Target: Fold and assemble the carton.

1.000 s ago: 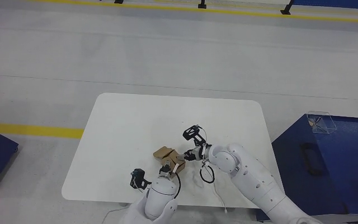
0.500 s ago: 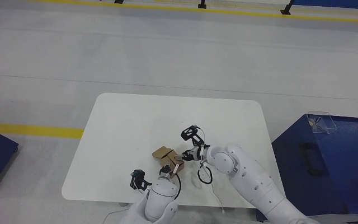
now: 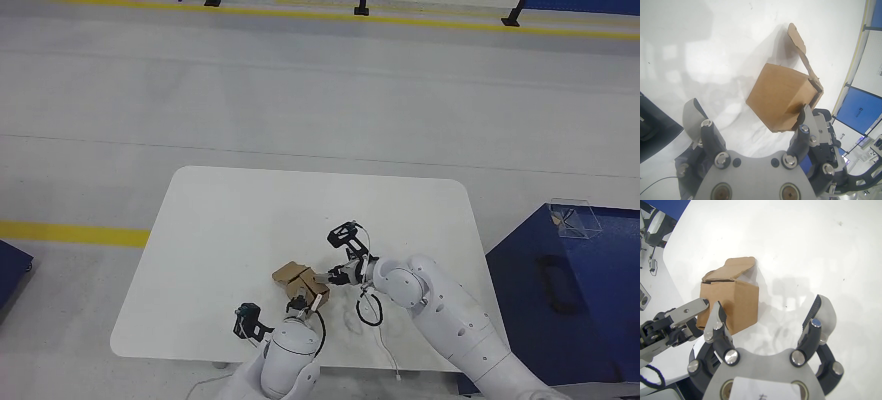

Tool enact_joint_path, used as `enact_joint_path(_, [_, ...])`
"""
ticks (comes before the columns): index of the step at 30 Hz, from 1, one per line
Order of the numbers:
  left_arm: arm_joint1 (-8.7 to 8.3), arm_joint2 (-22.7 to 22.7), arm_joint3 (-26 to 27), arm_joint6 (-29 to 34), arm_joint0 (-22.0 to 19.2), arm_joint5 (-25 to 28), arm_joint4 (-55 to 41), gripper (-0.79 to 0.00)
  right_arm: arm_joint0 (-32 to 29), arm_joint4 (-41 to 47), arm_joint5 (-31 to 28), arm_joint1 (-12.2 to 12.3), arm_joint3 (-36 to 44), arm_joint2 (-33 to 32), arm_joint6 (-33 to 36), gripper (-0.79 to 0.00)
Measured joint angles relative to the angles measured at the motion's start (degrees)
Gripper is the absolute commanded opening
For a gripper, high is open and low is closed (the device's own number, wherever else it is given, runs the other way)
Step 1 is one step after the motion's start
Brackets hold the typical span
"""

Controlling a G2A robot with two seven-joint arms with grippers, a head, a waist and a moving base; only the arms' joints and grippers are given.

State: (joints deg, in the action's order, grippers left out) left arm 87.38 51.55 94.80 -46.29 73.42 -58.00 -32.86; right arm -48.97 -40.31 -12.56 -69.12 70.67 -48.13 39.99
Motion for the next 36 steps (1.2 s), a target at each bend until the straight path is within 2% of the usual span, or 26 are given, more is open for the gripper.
enact_joint_path(6, [0.48,0.6,-1.1,0.0,-0.6,0.0,0.1,0.0,0.3,-0.3,0.0,-0.4,-1.0,0.2,-0.3,0.0])
enact_joint_path(13, [0.82,2.3,3.0,0.0,1.4,0.0,2.7,0.0,0.1,1.8,-0.3,-0.4,-1.2,-1.8,-2.0,0.0])
enact_joint_path(16, [1.04,3.4,6.8,0.0,2.8,0.0,4.4,0.0,-0.3,1.8,-1.4,-0.3,-0.5,-2.8,-3.5,0.0])
enact_joint_path(22, [1.62,6.2,16.2,0.0,7.2,0.0,12.4,0.0,-3.8,-2.6,-4.7,0.7,3.5,-5.5,-11.2,0.0])
enact_joint_path(26, [2.51,5.8,22.6,0.0,9.0,0.5,12.9,0.0,-6.4,-5.1,-3.2,1.2,5.9,-7.0,-15.1,0.0])
enact_joint_path(34, [2.52,5.8,22.4,-0.1,9.0,0.7,12.8,0.0,-6.5,-5.3,-3.4,1.2,6.1,-7.1,-15.3,0.0])
enact_joint_path(36, [2.52,5.8,22.4,-0.1,9.0,0.7,12.8,0.0,-7.5,-7.6,-4.5,1.6,7.5,-8.5,-18.4,0.0])
